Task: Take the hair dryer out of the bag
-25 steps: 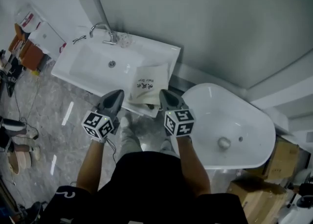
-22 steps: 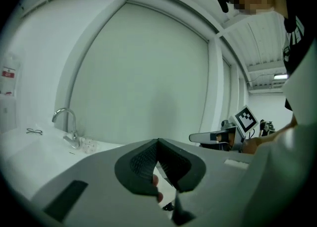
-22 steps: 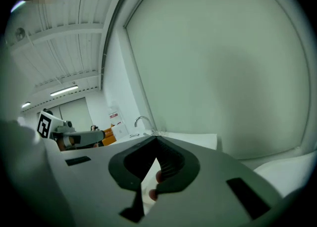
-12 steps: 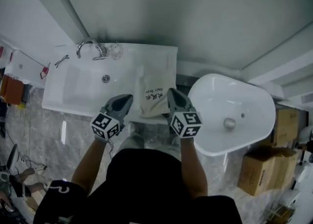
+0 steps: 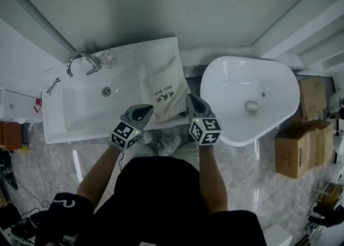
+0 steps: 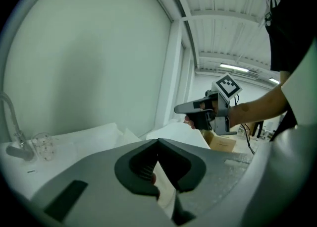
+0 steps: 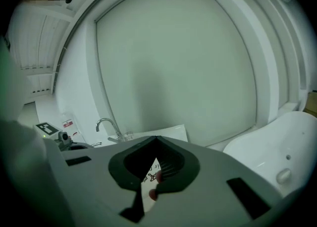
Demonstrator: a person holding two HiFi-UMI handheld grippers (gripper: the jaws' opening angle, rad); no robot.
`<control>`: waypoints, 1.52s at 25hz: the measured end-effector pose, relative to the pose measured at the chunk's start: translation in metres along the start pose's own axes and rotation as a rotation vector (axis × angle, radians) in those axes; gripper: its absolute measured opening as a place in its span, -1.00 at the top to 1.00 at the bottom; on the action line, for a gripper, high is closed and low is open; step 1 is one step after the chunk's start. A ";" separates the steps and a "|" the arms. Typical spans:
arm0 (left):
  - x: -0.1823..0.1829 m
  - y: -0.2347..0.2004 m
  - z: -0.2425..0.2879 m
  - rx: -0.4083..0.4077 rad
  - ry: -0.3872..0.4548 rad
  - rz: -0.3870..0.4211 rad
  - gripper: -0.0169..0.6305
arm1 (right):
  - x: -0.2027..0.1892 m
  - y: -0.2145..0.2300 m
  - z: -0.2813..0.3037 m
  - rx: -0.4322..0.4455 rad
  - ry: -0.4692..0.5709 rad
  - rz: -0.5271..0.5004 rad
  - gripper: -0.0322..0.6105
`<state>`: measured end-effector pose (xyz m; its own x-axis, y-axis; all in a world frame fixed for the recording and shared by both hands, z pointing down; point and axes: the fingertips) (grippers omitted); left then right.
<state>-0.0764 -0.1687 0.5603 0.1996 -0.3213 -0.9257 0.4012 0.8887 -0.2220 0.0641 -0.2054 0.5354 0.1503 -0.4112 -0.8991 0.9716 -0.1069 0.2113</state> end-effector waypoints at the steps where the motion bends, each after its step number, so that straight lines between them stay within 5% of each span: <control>1: -0.009 0.004 0.007 -0.033 -0.022 0.008 0.96 | -0.006 0.004 -0.002 -0.016 -0.001 0.010 0.92; 11: -0.089 0.018 0.057 -0.210 -0.210 0.025 0.96 | -0.086 0.039 -0.016 -0.140 -0.076 0.068 0.92; 21: -0.145 0.024 0.083 -0.254 -0.394 0.055 0.54 | -0.145 0.068 -0.040 -0.226 -0.151 0.161 0.92; 26: -0.162 0.018 0.091 -0.197 -0.480 0.107 0.55 | -0.157 0.066 -0.045 -0.230 -0.176 0.155 0.92; 28: -0.154 0.017 0.092 -0.191 -0.469 0.110 0.87 | -0.158 0.064 -0.046 -0.229 -0.182 0.149 0.92; 38: -0.080 -0.006 0.102 -0.196 -0.303 0.061 0.88 | -0.149 0.047 -0.032 -0.202 -0.172 0.116 0.92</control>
<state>-0.0038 -0.1819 0.6667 0.4854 -0.3219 -0.8129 0.2069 0.9456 -0.2509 0.0935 -0.1202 0.6669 0.2462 -0.5595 -0.7915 0.9690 0.1254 0.2127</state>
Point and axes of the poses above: the fingertips, and each gripper's own axes: z forward along the fingers, y to its right, x out of its top, and after that the axes turned 11 degrees about -x, right-handed
